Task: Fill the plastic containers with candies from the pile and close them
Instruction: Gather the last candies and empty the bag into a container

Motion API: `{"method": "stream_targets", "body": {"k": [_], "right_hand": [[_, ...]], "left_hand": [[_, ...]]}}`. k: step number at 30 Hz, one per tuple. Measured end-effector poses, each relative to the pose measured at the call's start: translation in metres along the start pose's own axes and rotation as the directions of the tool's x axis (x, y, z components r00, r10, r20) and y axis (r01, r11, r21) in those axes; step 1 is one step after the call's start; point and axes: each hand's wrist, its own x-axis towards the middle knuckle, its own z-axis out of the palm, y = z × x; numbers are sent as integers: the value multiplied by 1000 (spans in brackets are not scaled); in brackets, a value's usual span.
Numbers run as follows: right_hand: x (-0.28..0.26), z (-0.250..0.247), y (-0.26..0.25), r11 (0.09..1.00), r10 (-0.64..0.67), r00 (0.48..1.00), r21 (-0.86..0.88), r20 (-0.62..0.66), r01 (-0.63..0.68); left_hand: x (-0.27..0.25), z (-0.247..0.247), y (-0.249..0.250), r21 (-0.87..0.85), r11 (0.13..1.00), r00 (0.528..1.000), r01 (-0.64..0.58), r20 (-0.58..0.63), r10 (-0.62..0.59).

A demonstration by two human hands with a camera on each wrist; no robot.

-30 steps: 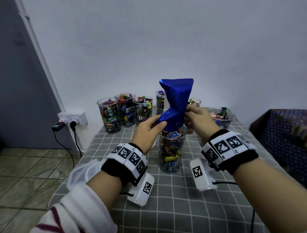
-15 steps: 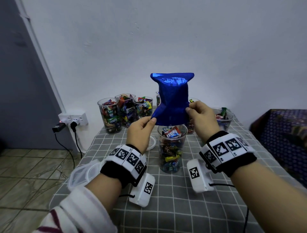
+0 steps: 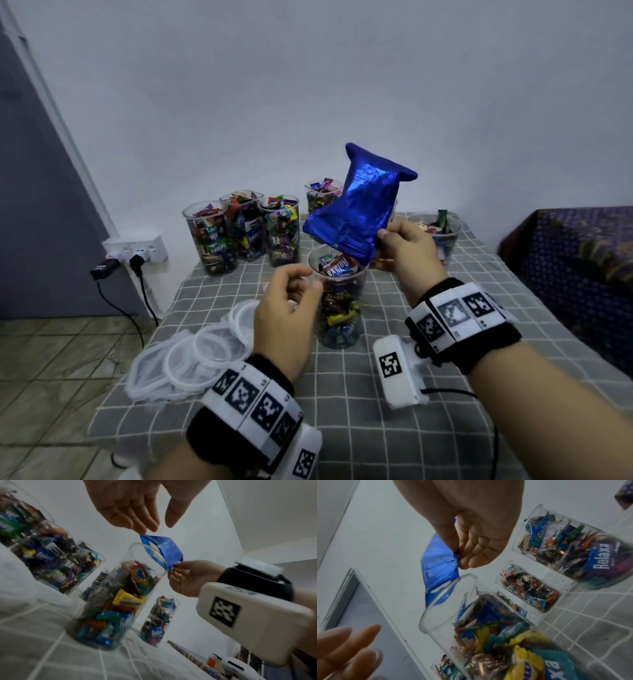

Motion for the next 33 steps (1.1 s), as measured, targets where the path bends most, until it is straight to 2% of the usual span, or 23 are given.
{"method": "stream_targets", "body": {"k": [2, 4, 7, 9, 13, 16, 19, 22, 25, 29, 31, 33], "right_hand": [[-1, -4, 1, 999, 28, 999, 37, -28, -27], [-4, -9, 0, 993, 61, 997, 106, -54, -55], [-10, -23, -3, 971, 127, 988, 217, -93, -105], [-16, -37, -2, 953, 156, 981, 278, -114, -119], [-39, -79, 1, 949, 158, 969, 299, -189, -96], [-63, -119, 4, 956, 169, 938, 283, -304, -81], [-90, -165, 14, 968, 187, 878, 236, -440, -88], [-121, -211, 30, 971, 211, 794, 217, -570, -102], [-155, -253, 46, 972, 232, 705, 187, -671, -142], [-201, -297, 72, 965, 254, 570, 164, -781, -205], [-220, -315, 91, 950, 282, 508, 163, -814, -267], [-240, -330, 109, 923, 259, 446, 84, -856, -376]], "left_hand": [[-13, 4, -1, -8, 1000, 998, 22, 60, -21], [-24, 10, -5, 77, 997, 979, 27, 201, -42], [-39, 28, -12, 220, 975, 895, -37, 442, -66], [-47, 45, -14, 301, 947, 831, -115, 551, -75], [-60, 87, -17, 389, 899, 739, -201, 662, -121], [-69, 122, -24, 422, 847, 663, -325, 740, -114], [-82, 153, -30, 450, 793, 600, -410, 788, -137], [-95, 177, -30, 455, 715, 558, -530, 823, -109], [-99, 192, -29, 488, 641, 552, -593, 826, -118], [-98, 196, -32, 537, 627, 565, -564, 805, -181], [-97, 195, -32, 535, 615, 565, -579, 807, -171], [-98, 194, -31, 538, 612, 565, -580, 806, -174]]}}
